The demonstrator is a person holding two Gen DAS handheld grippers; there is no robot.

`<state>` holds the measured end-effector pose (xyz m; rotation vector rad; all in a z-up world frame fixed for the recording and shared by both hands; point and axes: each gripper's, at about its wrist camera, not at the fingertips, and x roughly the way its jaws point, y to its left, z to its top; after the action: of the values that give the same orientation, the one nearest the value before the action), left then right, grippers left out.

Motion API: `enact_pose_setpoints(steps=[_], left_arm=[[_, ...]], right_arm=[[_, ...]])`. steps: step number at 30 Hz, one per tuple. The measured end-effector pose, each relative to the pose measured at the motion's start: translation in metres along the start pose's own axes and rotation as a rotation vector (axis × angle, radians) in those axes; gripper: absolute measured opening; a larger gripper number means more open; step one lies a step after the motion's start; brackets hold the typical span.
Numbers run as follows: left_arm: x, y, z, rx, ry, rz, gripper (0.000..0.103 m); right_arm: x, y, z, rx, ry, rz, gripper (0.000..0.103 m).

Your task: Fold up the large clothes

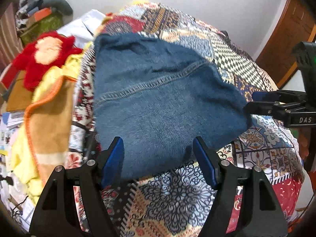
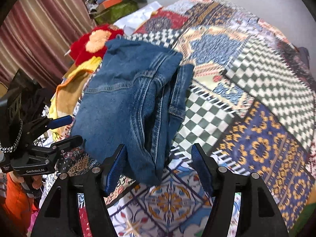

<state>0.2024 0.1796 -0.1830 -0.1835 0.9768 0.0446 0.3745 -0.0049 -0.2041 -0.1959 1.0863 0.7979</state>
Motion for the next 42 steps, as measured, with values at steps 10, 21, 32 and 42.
enact_pose_setpoints(steps=[10,21,32,42], left_arm=[[-0.14,-0.021,0.012,-0.01,-0.349,0.017,0.072],[-0.275,-0.078,-0.019,0.048,-0.762,0.032,0.072],[-0.299,-0.096,-0.058,0.015,-0.844,0.135,0.098],[-0.291,-0.096,-0.062,-0.007,-0.812,0.154,0.103]], right_arm=[[-0.144,0.048,-0.005,-0.03,-0.392,0.053,0.065],[-0.283,0.113,-0.066,-0.098,-0.827,0.042,0.065],[-0.301,0.141,-0.115,-0.063,-0.902,-0.051,0.087],[-0.302,0.143,-0.128,-0.039,-0.922,-0.11,0.103]])
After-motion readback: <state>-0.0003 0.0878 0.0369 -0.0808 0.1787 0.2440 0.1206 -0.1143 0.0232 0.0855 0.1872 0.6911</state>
